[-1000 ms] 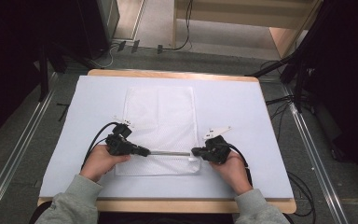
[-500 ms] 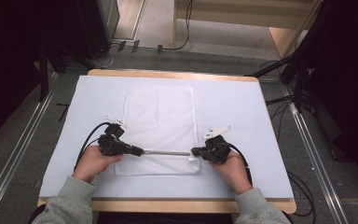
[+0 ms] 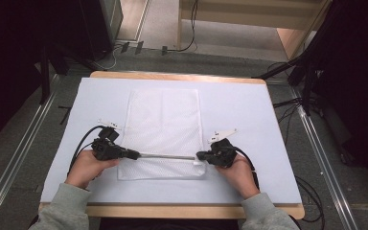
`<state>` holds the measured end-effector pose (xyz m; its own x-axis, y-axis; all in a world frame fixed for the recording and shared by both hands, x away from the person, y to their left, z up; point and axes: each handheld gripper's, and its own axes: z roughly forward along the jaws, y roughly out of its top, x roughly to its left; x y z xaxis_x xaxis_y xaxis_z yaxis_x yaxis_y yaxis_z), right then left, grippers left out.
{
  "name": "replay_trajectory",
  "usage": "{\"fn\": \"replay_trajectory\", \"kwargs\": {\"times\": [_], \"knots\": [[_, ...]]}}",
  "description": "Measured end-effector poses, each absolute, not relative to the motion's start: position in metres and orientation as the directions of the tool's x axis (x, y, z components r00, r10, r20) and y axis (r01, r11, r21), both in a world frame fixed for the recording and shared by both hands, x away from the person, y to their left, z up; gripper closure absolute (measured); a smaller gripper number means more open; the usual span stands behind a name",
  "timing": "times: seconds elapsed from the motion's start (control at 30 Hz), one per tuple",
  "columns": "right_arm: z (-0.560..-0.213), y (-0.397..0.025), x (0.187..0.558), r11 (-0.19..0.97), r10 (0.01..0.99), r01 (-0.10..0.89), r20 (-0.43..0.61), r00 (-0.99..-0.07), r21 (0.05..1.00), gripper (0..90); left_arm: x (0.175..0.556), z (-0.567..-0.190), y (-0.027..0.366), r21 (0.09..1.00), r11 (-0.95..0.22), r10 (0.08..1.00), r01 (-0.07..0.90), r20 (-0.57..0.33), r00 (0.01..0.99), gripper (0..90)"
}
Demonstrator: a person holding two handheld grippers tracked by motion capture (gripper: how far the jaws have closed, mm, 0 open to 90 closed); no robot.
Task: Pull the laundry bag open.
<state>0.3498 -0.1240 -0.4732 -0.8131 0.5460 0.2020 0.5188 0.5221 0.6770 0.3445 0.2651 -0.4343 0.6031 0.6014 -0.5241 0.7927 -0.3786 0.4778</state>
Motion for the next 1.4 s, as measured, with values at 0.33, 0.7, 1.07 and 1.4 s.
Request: {"fn": "replay_trajectory", "kwargs": {"times": [0.33, 0.7, 1.07, 1.4], "knots": [[-0.473, -0.121, 0.351, 0.527, 0.538, 0.517, 0.207, -0.817, 0.675, 89.5, 0.342, -0.434, 0.269, 0.469, -0.381, 0.609, 0.796, -0.521, 0.598, 88.1], [-0.473, -0.12, 0.351, 0.534, 0.533, 0.508, 0.197, -0.823, 0.676, 89.5, 0.34, -0.432, 0.286, 0.46, -0.366, 0.633, 0.809, -0.514, 0.579, 88.1], [-0.473, -0.12, 0.352, 0.534, 0.531, 0.506, 0.198, -0.824, 0.677, 89.5, 0.336, -0.432, 0.307, 0.459, -0.332, 0.659, 0.824, -0.512, 0.551, 88.1], [-0.473, -0.12, 0.352, 0.531, 0.531, 0.509, 0.203, -0.823, 0.677, 89.5, 0.331, -0.432, 0.329, 0.466, -0.295, 0.683, 0.834, -0.508, 0.525, 88.1]]}}
